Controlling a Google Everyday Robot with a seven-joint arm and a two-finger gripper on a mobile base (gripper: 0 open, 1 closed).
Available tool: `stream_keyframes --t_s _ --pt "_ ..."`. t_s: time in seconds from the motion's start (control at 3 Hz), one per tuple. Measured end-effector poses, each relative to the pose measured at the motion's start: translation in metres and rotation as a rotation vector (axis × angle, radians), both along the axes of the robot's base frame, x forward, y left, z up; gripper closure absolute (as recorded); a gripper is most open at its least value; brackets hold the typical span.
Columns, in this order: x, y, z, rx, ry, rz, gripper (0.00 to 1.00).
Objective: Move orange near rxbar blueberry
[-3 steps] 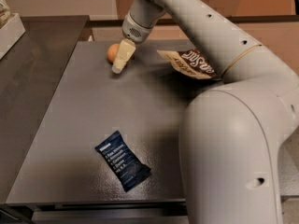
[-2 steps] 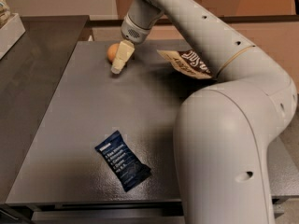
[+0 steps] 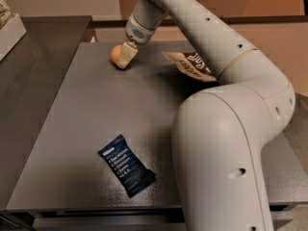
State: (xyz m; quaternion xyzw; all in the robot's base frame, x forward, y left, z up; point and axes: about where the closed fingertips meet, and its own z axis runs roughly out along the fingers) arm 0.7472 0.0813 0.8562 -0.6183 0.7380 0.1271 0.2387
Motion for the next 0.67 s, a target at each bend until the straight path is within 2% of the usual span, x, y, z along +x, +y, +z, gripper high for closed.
stream_keyframes --t_s 0.67 --pt "-0.0037 -0.0019 0.0133 0.035 0.007 0.007 0.86"
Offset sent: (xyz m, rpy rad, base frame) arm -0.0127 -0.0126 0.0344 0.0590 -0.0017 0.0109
